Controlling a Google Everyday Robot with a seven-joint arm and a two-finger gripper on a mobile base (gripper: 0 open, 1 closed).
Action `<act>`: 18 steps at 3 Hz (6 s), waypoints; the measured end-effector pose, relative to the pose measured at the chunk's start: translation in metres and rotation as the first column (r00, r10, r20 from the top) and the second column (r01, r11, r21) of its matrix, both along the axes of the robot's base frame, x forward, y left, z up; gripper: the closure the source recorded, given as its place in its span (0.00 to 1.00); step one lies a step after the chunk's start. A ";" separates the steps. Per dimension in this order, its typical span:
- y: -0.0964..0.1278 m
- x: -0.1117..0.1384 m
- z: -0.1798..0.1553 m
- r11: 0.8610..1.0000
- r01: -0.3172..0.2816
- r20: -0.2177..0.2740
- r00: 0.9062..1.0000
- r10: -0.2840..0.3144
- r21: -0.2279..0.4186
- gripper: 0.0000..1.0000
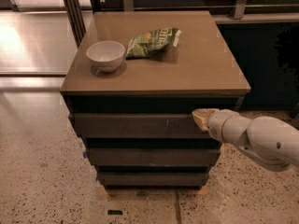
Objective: Open top drawer
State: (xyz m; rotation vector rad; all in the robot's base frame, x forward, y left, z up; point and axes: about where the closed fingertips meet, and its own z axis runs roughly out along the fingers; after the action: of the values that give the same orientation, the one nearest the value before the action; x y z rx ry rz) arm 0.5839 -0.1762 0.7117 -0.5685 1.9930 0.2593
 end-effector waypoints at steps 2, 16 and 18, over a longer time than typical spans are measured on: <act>-0.009 0.062 -0.001 0.997 0.081 0.057 0.995 -0.081 0.000 1.00; -0.032 -0.082 -0.024 0.978 -0.050 -0.333 0.936 0.116 0.201 1.00; -0.025 -0.081 -0.021 0.981 -0.112 -0.286 0.946 0.154 0.159 0.59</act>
Offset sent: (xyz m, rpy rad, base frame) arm 0.1010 -0.0238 0.0089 -0.0143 -0.0982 -0.1423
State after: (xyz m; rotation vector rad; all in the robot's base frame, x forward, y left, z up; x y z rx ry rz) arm 0.5027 -0.2013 0.6912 -0.6023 2.2061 0.5950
